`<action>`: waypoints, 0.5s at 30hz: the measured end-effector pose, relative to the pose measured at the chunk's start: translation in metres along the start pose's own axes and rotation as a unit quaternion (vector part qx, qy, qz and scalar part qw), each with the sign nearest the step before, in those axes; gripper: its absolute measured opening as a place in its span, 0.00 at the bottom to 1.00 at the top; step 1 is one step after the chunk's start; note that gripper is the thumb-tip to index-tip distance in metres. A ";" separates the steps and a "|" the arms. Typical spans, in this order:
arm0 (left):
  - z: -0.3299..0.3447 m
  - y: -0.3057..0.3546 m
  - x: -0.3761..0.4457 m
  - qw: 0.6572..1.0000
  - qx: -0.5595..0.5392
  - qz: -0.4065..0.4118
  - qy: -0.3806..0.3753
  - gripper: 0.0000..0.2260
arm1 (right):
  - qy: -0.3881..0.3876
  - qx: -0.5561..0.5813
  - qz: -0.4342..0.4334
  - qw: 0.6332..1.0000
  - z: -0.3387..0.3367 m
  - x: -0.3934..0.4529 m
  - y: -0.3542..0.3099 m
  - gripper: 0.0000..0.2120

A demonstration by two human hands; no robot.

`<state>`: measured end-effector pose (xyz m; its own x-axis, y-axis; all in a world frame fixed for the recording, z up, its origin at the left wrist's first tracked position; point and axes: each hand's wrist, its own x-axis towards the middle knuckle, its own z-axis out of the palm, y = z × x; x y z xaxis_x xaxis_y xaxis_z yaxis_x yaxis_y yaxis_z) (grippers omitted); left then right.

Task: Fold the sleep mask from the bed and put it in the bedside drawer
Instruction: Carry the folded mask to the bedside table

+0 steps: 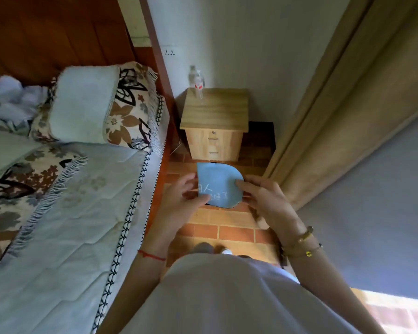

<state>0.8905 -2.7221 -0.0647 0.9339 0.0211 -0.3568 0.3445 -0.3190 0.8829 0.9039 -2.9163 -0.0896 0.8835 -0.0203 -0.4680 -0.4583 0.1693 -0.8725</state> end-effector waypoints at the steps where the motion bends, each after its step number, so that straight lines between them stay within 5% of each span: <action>1: 0.002 0.006 0.011 1.000 -0.008 -0.002 0.000 0.31 | -0.001 -0.004 0.004 1.000 -0.002 0.012 -0.006 0.03; 9: 0.009 0.036 0.110 0.999 -0.031 0.025 -0.022 0.21 | 0.002 -0.004 0.026 1.000 -0.006 0.106 -0.045 0.05; 15: 0.004 0.055 0.207 0.998 -0.041 0.026 -0.039 0.22 | 0.018 0.022 0.028 0.999 0.003 0.187 -0.080 0.05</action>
<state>1.1025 -2.7394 -0.0911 0.9417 -0.0679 -0.3295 0.3054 -0.2386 0.9219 1.1062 -2.9304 -0.1072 0.8524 -0.0445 -0.5210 -0.5013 0.2137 -0.8385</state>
